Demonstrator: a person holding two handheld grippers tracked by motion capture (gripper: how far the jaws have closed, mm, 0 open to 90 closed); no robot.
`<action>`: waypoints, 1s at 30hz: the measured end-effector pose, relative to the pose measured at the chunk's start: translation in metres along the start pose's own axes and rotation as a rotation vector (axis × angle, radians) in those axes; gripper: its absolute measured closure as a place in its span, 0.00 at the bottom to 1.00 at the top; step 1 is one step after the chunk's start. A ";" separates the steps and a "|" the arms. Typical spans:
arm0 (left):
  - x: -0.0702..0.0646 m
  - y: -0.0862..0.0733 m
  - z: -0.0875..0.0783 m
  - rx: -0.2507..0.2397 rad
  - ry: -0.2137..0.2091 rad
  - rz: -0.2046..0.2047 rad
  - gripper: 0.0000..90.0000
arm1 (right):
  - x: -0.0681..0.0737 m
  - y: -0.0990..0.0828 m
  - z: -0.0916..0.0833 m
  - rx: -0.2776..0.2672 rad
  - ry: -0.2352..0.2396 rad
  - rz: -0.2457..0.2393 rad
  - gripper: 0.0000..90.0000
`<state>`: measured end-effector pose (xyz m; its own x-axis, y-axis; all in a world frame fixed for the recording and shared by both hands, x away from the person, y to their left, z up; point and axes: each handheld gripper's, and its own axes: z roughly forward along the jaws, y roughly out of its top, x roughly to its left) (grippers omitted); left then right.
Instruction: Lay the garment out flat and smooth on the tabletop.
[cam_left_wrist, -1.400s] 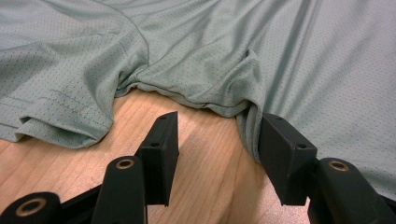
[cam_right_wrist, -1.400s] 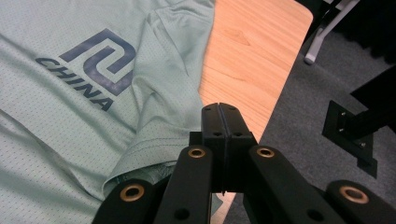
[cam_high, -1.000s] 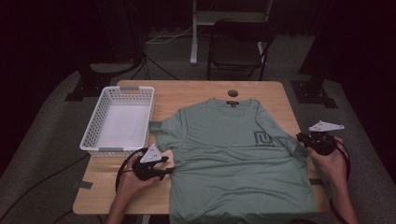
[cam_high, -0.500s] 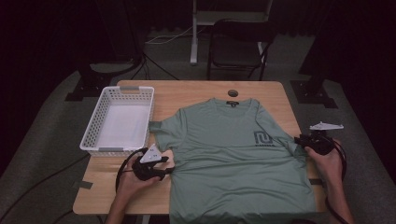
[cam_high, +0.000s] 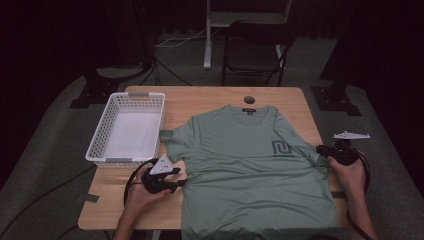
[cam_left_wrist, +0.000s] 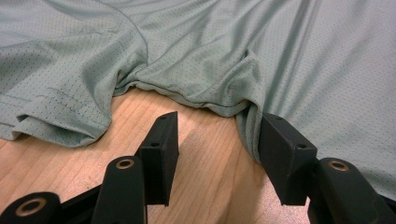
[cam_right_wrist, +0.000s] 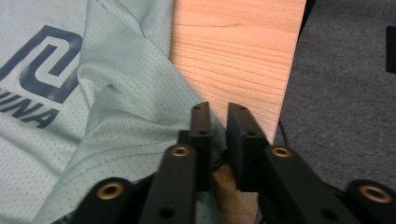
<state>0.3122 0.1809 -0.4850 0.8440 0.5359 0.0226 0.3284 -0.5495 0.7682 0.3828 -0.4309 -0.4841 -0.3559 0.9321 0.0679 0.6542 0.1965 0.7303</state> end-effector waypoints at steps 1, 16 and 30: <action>0.000 0.000 0.000 -0.001 0.000 -0.001 0.55 | -0.001 0.000 0.000 0.000 0.013 0.009 0.95; 0.000 0.000 0.000 0.000 -0.001 -0.003 0.55 | -0.010 0.006 -0.012 -0.015 -0.071 0.018 0.97; 0.000 0.000 0.000 -0.002 0.001 -0.003 0.55 | -0.021 0.025 -0.025 -0.008 -0.151 -0.021 0.97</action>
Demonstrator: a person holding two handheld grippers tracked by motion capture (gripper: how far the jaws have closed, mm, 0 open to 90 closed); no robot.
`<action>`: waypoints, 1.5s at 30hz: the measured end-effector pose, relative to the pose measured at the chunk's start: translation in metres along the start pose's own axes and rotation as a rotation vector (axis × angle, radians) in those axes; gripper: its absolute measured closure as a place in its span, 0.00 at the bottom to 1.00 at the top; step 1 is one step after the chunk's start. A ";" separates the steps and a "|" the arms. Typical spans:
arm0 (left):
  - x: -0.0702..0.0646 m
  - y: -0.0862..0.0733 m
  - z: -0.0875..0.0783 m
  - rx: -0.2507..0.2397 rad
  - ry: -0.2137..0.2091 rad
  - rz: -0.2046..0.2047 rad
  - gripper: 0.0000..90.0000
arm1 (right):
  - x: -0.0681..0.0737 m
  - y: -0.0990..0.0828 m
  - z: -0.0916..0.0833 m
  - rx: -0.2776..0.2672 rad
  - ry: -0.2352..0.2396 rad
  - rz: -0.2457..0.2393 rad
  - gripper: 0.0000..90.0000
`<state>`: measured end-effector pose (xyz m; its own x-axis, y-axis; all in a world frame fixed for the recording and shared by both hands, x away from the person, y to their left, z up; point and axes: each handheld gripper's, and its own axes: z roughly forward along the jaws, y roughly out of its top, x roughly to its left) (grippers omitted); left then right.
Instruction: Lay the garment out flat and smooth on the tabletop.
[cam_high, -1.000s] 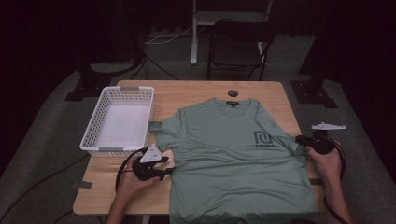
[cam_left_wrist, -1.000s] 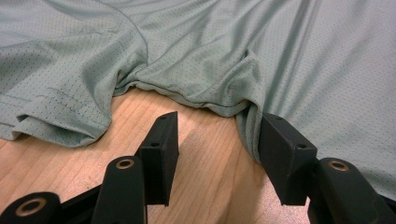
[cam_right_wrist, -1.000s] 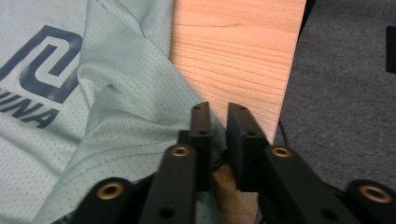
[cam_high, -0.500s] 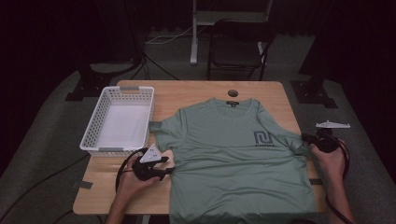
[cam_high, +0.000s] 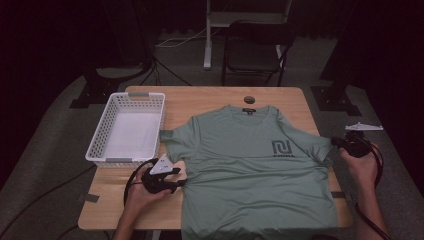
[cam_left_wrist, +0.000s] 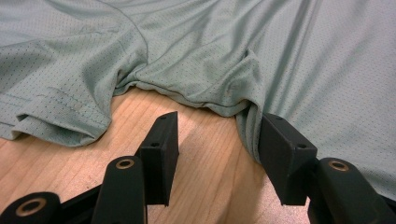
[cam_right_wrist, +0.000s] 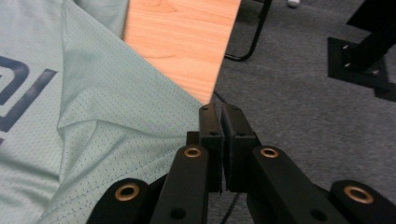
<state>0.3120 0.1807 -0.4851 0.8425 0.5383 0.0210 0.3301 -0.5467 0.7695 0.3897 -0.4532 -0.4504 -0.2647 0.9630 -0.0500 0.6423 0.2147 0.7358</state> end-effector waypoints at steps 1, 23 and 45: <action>0.000 0.000 0.000 -0.001 0.000 -0.001 0.55 | 0.000 0.002 -0.001 0.002 -0.007 -0.004 0.97; 0.000 0.000 0.000 -0.001 0.001 0.000 0.55 | -0.011 0.048 -0.036 -0.069 -0.164 -0.069 0.97; 0.000 0.000 0.000 0.001 0.003 0.001 0.55 | 0.043 -0.003 -0.018 -0.074 0.043 -0.085 0.60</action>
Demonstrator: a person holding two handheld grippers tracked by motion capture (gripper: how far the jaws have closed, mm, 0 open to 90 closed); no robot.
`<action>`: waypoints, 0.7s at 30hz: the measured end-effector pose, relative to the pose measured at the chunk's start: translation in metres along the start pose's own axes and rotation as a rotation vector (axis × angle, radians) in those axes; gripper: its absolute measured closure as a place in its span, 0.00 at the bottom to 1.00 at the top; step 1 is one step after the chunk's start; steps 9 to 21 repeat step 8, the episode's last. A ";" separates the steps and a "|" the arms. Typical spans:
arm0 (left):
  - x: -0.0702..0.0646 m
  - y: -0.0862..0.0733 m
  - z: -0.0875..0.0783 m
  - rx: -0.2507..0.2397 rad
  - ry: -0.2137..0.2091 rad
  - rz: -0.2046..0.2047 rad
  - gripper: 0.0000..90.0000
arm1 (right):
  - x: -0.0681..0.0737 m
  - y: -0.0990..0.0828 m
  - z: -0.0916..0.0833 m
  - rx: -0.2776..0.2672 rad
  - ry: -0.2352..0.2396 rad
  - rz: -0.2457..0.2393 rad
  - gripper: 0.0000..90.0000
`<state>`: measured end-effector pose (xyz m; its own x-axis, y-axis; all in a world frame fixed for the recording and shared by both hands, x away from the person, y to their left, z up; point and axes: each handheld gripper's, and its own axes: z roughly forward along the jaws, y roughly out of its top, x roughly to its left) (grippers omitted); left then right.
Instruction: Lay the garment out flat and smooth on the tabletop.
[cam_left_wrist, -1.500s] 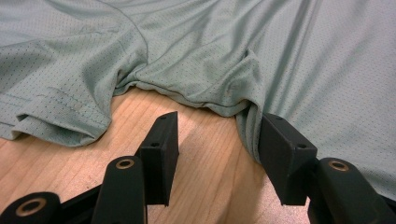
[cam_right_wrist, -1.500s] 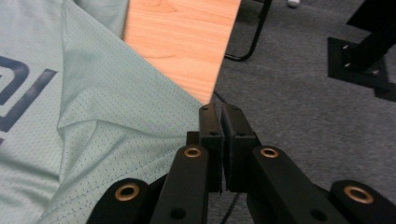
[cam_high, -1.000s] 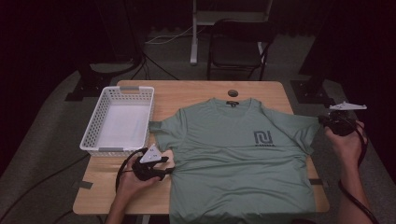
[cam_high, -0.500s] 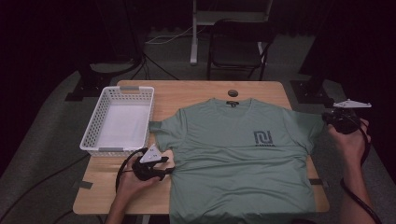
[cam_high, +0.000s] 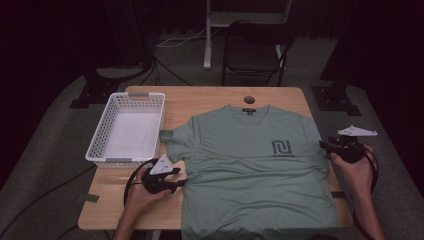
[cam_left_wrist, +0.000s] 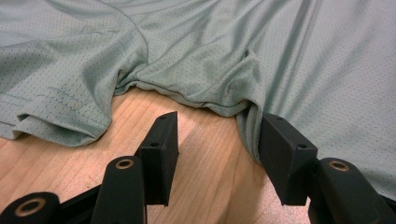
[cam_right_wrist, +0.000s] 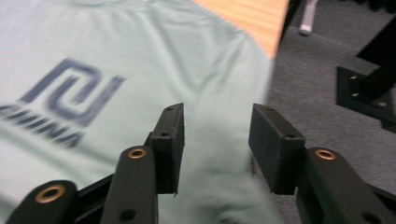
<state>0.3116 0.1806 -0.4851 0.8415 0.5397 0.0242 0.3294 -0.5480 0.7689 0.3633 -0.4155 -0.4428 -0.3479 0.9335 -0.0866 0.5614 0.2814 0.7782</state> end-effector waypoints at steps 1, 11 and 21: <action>0.000 0.000 0.000 -0.001 0.000 0.000 0.55 | 0.006 -0.004 -0.001 -0.003 0.004 0.004 0.59; 0.000 0.000 0.000 -0.002 0.002 0.000 0.55 | 0.041 -0.031 -0.011 0.024 -0.033 -0.048 0.54; 0.000 0.000 0.000 -0.002 0.002 0.000 0.55 | 0.041 -0.031 -0.011 0.024 -0.033 -0.048 0.54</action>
